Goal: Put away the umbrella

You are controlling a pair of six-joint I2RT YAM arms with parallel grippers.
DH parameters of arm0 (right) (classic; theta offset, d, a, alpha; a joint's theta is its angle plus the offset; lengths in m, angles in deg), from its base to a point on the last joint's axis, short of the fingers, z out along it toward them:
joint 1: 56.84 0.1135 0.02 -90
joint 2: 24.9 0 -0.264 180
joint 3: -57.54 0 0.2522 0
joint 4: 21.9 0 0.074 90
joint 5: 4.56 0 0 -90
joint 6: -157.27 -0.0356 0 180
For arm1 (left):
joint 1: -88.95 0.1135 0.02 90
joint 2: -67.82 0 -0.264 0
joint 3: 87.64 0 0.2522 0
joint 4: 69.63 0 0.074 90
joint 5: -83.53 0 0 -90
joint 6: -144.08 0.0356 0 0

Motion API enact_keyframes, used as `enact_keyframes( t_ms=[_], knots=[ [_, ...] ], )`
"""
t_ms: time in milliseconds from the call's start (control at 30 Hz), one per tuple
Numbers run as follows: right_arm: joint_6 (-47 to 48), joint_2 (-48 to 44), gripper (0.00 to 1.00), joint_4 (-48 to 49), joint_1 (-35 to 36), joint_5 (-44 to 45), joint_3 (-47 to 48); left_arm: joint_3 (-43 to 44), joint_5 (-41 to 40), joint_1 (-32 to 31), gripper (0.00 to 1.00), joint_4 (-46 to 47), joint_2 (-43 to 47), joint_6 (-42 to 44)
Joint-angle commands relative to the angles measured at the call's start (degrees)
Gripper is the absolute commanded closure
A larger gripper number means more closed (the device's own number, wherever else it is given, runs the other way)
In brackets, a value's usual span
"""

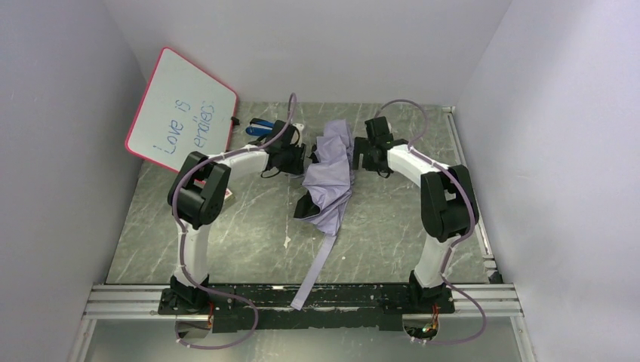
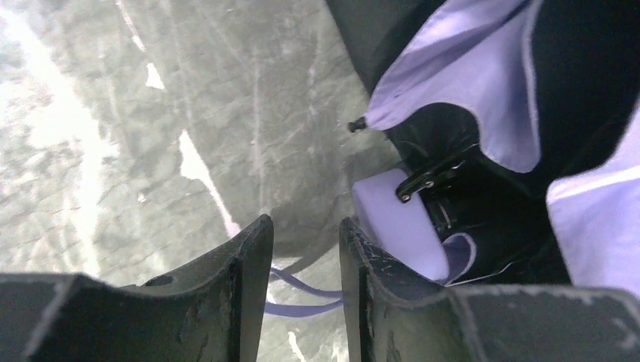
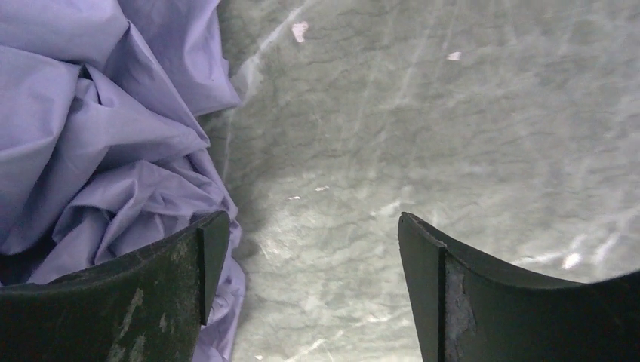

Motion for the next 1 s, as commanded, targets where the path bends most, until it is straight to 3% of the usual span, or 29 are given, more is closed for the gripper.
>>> enact_keyframes(
  t_ms=[0,100,233,400,500,633,700,967],
  knots=[
    [6.1,-5.0,0.12,-2.3,-2.1,4.0,1.8,2.3,-3.9,2.2,0.56,-3.2,5.5,-0.3],
    [8.3,-7.3,0.08,-2.0,-2.9,4.7,3.0,0.9,-4.8,2.6,0.54,-3.1,9.5,0.7],
    [10.7,-8.5,0.05,2.7,-3.1,-2.0,5.9,-4.5,-4.8,2.6,0.51,-1.9,16.1,1.8],
    [18.7,-6.1,0.03,7.5,-3.1,-20.7,13.0,-12.9,-3.4,2.6,0.48,0.4,24.6,1.6],
    [27.1,-6.5,0.03,15.3,-3.1,-32.8,11.1,-17.1,-2.6,2.6,0.48,0.6,28.9,1.6],
    [36.1,-3.8,0.04,18.1,-3.0,-48.6,12.5,-21.1,-1.4,2.5,0.42,0.3,33.6,2.4],
    [39.4,-0.5,0.03,14.5,-3.0,-53.1,16.4,-22.6,-0.8,2.6,0.39,0.3,35.3,2.6],
    [56.8,17.3,0.11,-20.1,-2.5,-60.5,40.0,-25.5,0.2,2.5,0.33,-0.1,38.6,3.5]
  ],
)
